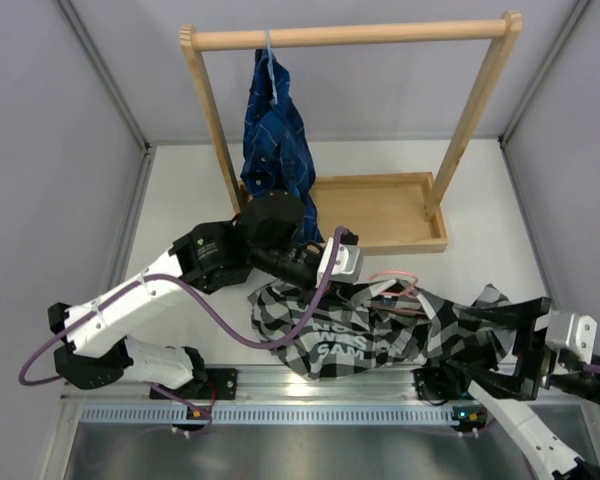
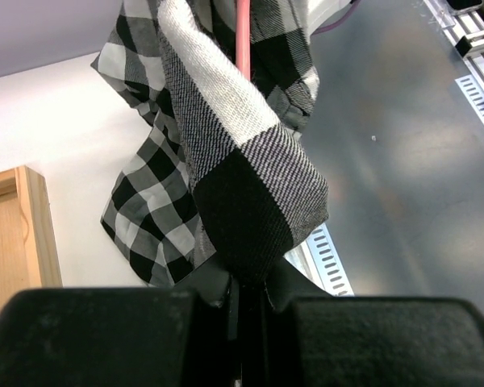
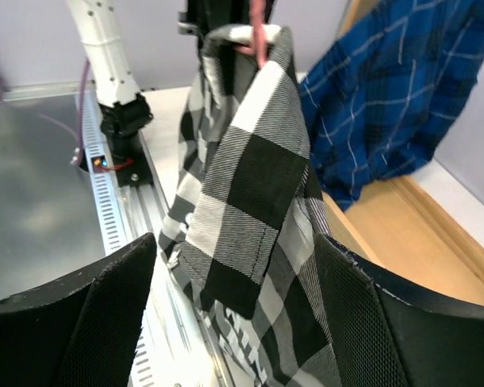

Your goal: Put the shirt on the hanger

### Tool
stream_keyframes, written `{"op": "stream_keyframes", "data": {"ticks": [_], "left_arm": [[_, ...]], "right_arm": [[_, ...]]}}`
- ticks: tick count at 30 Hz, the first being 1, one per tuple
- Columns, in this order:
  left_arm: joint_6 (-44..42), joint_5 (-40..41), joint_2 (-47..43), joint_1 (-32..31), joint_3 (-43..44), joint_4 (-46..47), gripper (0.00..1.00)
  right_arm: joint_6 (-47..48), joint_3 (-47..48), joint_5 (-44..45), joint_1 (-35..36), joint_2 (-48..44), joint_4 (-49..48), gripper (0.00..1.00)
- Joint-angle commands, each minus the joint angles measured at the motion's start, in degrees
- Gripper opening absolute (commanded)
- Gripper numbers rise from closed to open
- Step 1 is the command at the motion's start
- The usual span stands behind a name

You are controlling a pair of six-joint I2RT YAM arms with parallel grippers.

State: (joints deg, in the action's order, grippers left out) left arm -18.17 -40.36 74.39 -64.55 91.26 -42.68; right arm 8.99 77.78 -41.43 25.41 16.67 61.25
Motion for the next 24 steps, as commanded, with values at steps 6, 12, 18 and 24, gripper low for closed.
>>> {"op": "stream_keyframes", "data": {"ticks": [6, 12, 18, 24], "left_arm": [[-2.6, -0.7, -1.4, 0.1, 3.3, -1.0, 0.00], [-2.9, 1.3, -0.2, 0.1, 4.4, -2.7, 0.00], [-3.9, -1.2, -0.5, 0.1, 6.0, -2.9, 0.00], [-3.4, -3.1, -0.8, 0.1, 5.9, -3.0, 0.00]], "right_arm": [[3.1, 5.3, 5.3, 1.4, 5.8, 1.8, 0.74], [3.3, 8.1, 3.9, 1.4, 7.9, 0.1, 0.75], [2.3, -0.2, -0.8, 2.2, 10.5, 0.9, 0.74], [2.6, -3.6, -1.3, 2.3, 11.1, -3.2, 0.59]]}}
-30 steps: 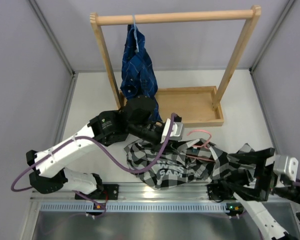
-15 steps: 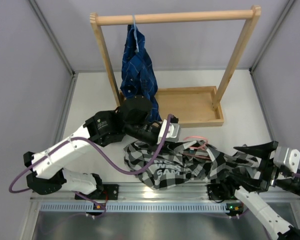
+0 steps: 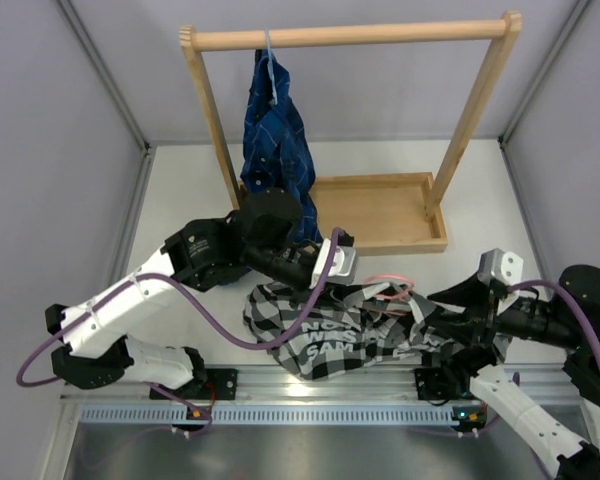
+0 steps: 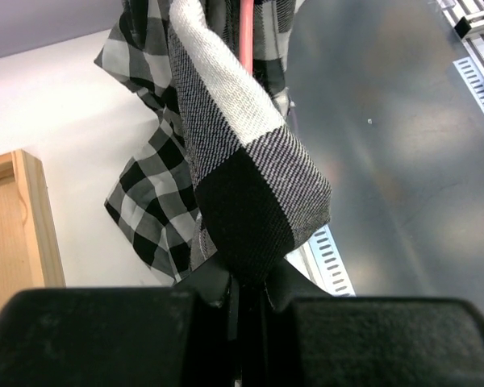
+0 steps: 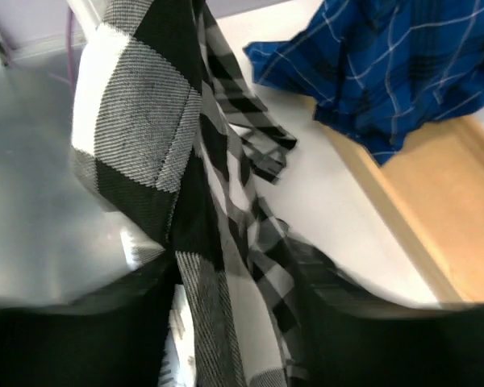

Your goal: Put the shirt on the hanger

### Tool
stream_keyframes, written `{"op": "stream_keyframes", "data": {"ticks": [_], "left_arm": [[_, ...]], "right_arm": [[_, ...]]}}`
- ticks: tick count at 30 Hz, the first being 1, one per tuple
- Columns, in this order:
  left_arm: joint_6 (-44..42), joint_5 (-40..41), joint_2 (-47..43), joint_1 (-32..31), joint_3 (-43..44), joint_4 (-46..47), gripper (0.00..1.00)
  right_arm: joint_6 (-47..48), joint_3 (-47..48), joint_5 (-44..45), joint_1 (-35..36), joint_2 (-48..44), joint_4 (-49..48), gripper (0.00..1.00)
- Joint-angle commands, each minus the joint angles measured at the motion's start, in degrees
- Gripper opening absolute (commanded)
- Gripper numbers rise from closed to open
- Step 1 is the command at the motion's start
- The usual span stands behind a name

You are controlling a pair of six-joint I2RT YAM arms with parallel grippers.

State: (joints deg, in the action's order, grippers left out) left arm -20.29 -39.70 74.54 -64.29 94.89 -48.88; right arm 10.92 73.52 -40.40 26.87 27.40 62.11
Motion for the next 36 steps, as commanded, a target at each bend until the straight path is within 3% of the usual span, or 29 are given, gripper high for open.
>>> {"op": "stream_keyframes", "data": {"ticks": [1, 3, 4, 6, 7, 10, 13, 14, 15, 22, 23, 26, 30, 36], "left_arm": [[-1.3, -2.9, -1.1, -0.1, 2.0, 3.2, 0.00], [-1.1, 0.4, -0.9, -0.1, 2.0, 3.2, 0.00], [-0.7, 2.0, -0.7, -0.1, 2.2, 3.2, 0.00], [0.4, 6.2, 0.3, -0.1, 3.7, 3.3, 0.00], [1.0, 7.7, 0.7, -0.1, 4.3, 3.3, 0.07], [3.2, 13.8, 1.3, -0.1, 6.3, 4.3, 0.11], [5.9, 20.2, 0.1, -0.1, 5.8, 7.8, 0.43], [6.5, 21.9, -0.3, -0.1, 5.5, 8.8, 0.88], [7.8, 23.7, -0.9, -0.1, 5.1, 10.5, 0.98], [17.5, 44.4, -9.0, -0.1, 3.9, 17.5, 0.98], [19.2, 51.2, -12.6, -0.1, 3.2, 18.6, 0.98], [26.7, 58.9, -21.5, -0.1, -1.3, 22.3, 0.98], [29.2, 58.5, -31.7, -0.1, -8.8, 24.5, 0.98], [30.4, 64.6, -38.1, -0.1, -18.4, 18.3, 0.98]], "right_arm": [[1.0, 1.5, -4.1, 0.7, 0.7, -4.1, 0.37], [1.2, 2.7, -4.9, 0.7, 0.8, -4.0, 0.06], [1.3, 3.5, -4.7, 0.7, 0.6, -4.1, 0.00], [1.4, 3.9, -3.8, 0.7, -0.1, -4.7, 0.00], [1.2, 3.7, -2.0, 0.7, -1.2, -5.3, 0.00], [0.2, 2.8, 1.9, 0.7, -3.7, -7.6, 0.00], [-0.4, 2.6, 4.3, 0.7, -5.8, -9.5, 0.00], [-0.5, 2.9, 4.7, 0.7, -6.0, -9.8, 0.00], [-1.0, 3.1, 5.3, 0.7, -6.0, -10.0, 0.00], [-2.0, 10.1, 18.1, 0.7, -6.6, -9.8, 0.00], [-1.7, 11.3, 19.1, 0.7, -6.5, -9.8, 0.00], [-1.5, 18.5, 23.7, 0.9, -4.7, -9.8, 0.00], [-1.9, 30.7, 31.7, 2.3, 0.5, -10.9, 0.00], [-6.1, 40.9, 40.4, 5.6, 10.7, -16.1, 0.00]]}}
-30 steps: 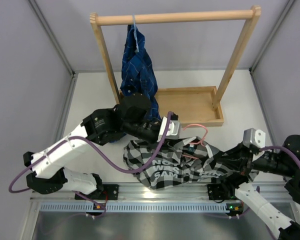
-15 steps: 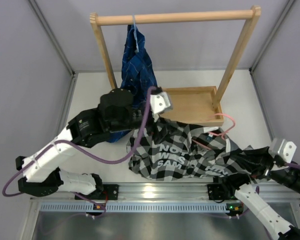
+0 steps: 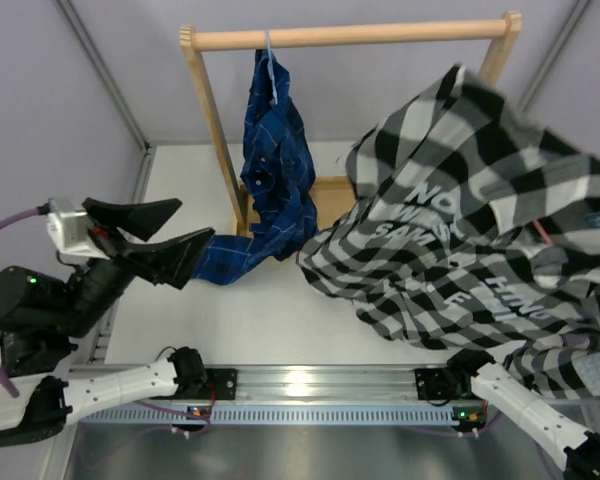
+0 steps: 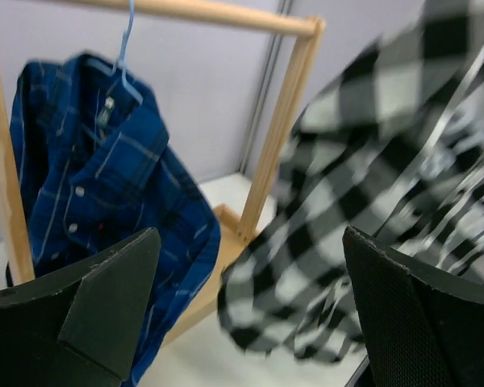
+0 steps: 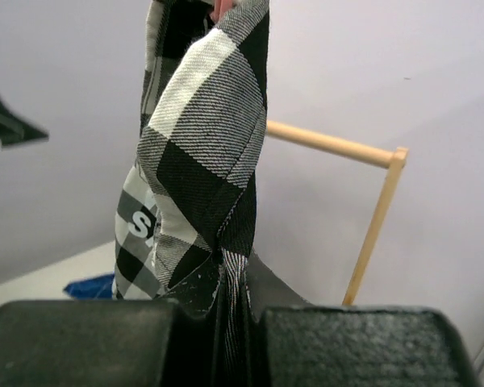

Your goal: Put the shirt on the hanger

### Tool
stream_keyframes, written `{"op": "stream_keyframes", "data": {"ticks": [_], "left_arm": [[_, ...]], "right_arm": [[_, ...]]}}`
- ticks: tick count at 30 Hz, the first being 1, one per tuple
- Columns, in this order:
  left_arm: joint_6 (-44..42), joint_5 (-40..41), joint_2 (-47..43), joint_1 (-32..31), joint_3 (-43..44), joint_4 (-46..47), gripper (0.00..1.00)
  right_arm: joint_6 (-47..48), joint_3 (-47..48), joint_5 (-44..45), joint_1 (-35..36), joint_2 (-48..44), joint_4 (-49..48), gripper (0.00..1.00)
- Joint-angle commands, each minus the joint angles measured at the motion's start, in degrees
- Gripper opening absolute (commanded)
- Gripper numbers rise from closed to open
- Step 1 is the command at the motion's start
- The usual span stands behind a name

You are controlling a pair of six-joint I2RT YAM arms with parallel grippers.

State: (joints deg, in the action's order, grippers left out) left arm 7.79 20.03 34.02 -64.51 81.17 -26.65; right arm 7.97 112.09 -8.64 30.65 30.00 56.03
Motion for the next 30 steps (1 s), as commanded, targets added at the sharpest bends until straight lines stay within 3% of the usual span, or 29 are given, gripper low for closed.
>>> {"op": "stream_keyframes", "data": {"ticks": [1, 5, 8, 10, 13, 17, 24, 30], "left_arm": [[2.3, 5.4, 2.4, 0.1, -5.6, -5.1, 0.98], [0.7, 7.9, 3.2, 0.1, -10.5, -7.5, 0.98], [-0.8, 8.4, 4.5, 0.1, -13.6, -7.5, 0.98], [-1.3, 8.3, 5.2, 0.1, -14.7, -7.4, 0.98], [-1.7, 7.1, 5.8, 0.1, -15.2, -7.4, 0.98], [-2.8, 6.2, 5.3, 1.1, -15.4, -7.5, 0.98], [-2.7, 4.2, 2.1, 5.6, -16.5, -7.1, 0.98], [-2.3, 2.3, 3.5, 14.1, -16.8, -5.3, 0.98]], "right_arm": [[-3.6, 2.7, 10.4, 2.2, 9.4, -12.4, 0.00], [-3.8, 2.1, 6.3, 2.9, 16.2, -18.0, 0.00], [-4.4, -12.2, 3.5, 2.9, 16.2, -30.2, 0.00], [-4.7, -19.9, 6.3, 2.9, 14.3, -39.5, 0.00], [-3.7, -40.0, 13.7, 2.8, 9.6, -51.1, 0.00], [-3.9, -52.2, 17.3, 2.8, 4.1, -57.8, 0.00], [-5.0, -58.5, 21.4, 2.8, 3.9, -58.2, 0.00], [-6.7, -52.0, 22.0, 2.7, 7.5, -58.2, 0.00]]}}
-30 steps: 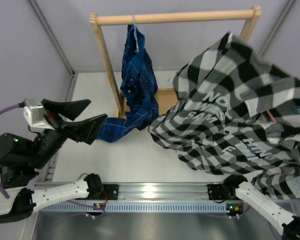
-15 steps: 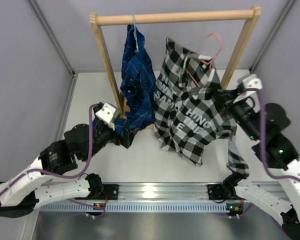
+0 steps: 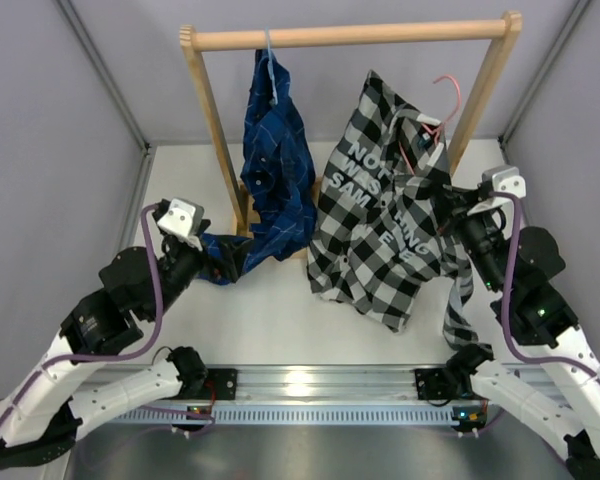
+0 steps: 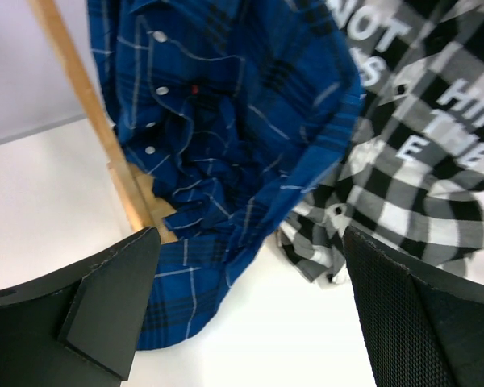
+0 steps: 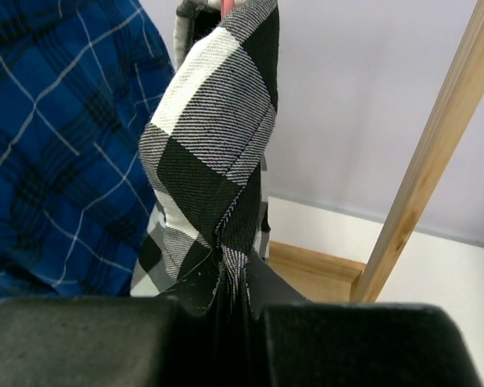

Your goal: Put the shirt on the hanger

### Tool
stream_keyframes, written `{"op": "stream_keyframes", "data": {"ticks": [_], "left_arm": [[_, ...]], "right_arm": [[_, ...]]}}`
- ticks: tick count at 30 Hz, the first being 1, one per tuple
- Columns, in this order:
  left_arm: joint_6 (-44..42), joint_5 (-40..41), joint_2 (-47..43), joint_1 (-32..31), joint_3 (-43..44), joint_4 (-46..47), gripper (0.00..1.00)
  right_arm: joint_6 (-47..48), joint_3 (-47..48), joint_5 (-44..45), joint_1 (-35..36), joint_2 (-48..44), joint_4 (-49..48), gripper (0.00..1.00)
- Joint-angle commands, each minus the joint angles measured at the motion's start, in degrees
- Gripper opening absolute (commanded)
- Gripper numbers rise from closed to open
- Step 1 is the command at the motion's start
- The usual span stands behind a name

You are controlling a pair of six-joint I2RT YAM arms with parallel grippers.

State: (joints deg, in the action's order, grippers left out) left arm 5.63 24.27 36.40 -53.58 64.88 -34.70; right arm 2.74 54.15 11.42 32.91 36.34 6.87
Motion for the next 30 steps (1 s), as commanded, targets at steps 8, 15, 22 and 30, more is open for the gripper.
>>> {"op": "stream_keyframes", "data": {"ticks": [8, 15, 22, 30], "left_arm": [[1.0, -16.6, 1.8, 24.5, -4.1, 7.1, 0.98], [6.5, -15.6, 3.9, 40.9, -7.7, 8.5, 0.98], [6.1, -18.2, 4.6, 42.6, -8.5, 8.5, 0.98], [6.1, -20.2, 6.4, 42.7, -8.5, 8.2, 0.98]], "right_arm": [[-2.0, 7.6, 4.3, 0.6, 7.3, -8.9, 0.00], [-2.3, 12.3, 6.8, 0.6, 14.0, -11.4, 0.00], [-2.3, 19.5, 9.4, 0.6, 19.1, -9.7, 0.00], [-3.3, 24.9, 12.6, -0.6, 25.7, -6.7, 0.00]]}}
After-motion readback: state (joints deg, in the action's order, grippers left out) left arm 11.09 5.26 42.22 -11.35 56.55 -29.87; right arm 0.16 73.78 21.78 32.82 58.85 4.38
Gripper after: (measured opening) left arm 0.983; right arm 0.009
